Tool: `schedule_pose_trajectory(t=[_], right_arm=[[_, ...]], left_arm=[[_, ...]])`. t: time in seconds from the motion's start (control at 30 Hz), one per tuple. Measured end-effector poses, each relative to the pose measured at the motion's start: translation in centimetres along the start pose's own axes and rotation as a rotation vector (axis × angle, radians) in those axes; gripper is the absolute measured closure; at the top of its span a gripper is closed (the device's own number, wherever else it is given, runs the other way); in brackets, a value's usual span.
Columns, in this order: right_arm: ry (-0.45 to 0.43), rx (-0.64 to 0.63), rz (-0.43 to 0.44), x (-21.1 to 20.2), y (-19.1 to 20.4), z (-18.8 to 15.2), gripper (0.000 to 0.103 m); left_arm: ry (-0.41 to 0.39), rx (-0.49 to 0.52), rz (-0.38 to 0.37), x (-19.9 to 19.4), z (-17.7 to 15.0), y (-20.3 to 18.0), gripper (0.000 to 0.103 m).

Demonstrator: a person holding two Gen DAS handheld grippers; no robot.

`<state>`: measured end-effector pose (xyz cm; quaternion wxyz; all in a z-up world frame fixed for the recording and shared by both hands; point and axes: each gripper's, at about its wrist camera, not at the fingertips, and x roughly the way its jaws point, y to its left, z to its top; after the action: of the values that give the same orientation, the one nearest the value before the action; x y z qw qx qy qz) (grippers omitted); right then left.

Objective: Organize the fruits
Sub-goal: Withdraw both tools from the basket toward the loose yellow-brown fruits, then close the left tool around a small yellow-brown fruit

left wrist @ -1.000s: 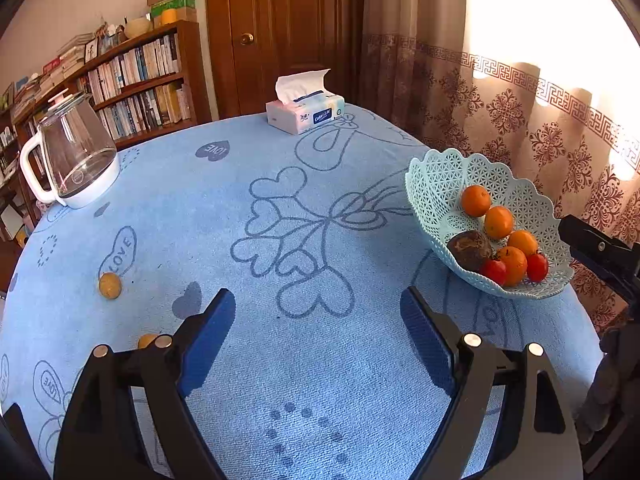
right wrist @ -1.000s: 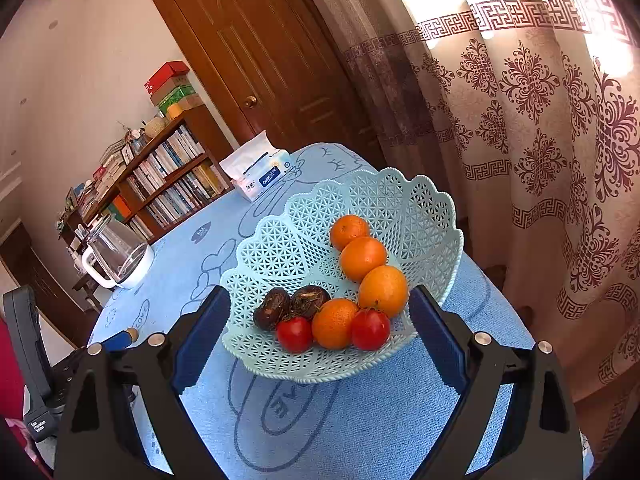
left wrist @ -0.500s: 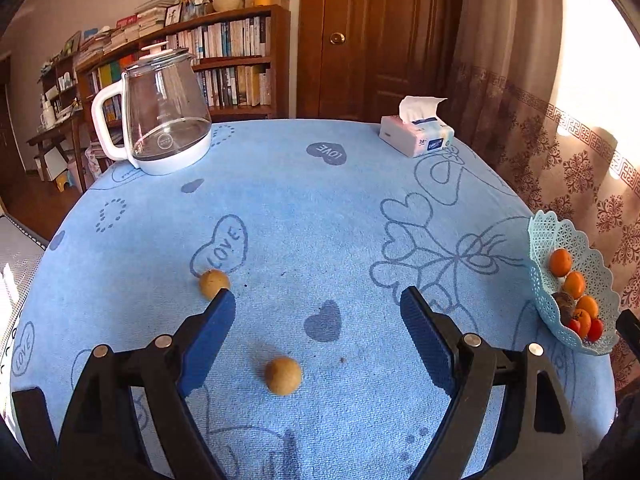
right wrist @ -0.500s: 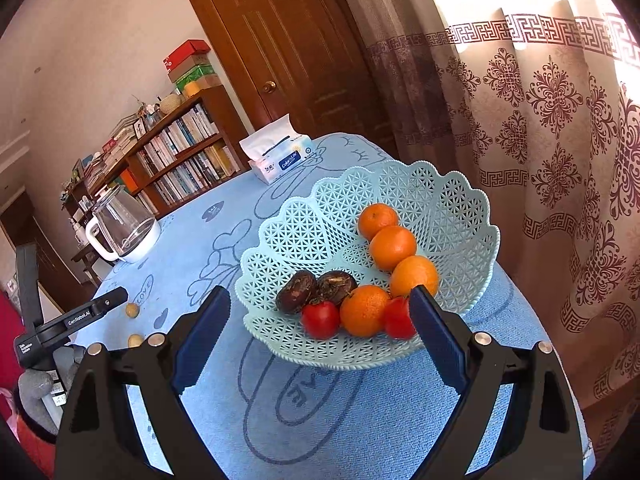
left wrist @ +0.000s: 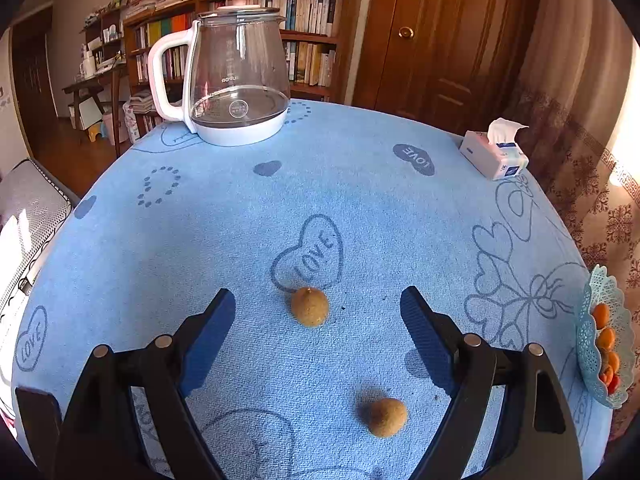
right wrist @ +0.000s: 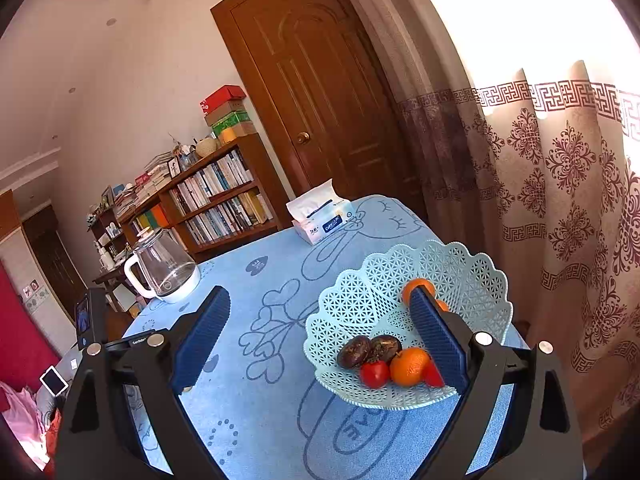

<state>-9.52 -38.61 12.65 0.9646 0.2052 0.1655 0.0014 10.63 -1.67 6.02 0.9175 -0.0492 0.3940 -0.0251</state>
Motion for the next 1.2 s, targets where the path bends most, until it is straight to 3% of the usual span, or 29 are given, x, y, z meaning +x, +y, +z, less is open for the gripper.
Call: schedule_pose_trajectory(t=[0.6,0.77,0.9,1.07,1.2], right_arm=[[0.122,-0.136,0.182,5.9,10.3,-2.1,0.01],[0.187,-0.164,0.201,8.2,12.3,-4.3,0.01],[0.249,-0.198,0.192,9.7,13.3,-6.5,0.01],[0.27,-0.245,0.186,10.1,14.2,-8.1,0.01],[0.289,-0.253,0.187,10.4,14.3,-9.0,0.01]], left_arm=[[0.071,-0.063,-0.029,3.2,0.8,1.5,0.019],[0.084,-0.057,-0.033,4.1,0.5,1.7,0.019],[0.096,-0.053,-0.031,4.6,0.3,1.8,0.025],[0.102,-0.048,-0.032,5.1,0.1,1.8,0.026],[0.104,-0.034,-0.04,5.3,-0.1,1.4,0.032]])
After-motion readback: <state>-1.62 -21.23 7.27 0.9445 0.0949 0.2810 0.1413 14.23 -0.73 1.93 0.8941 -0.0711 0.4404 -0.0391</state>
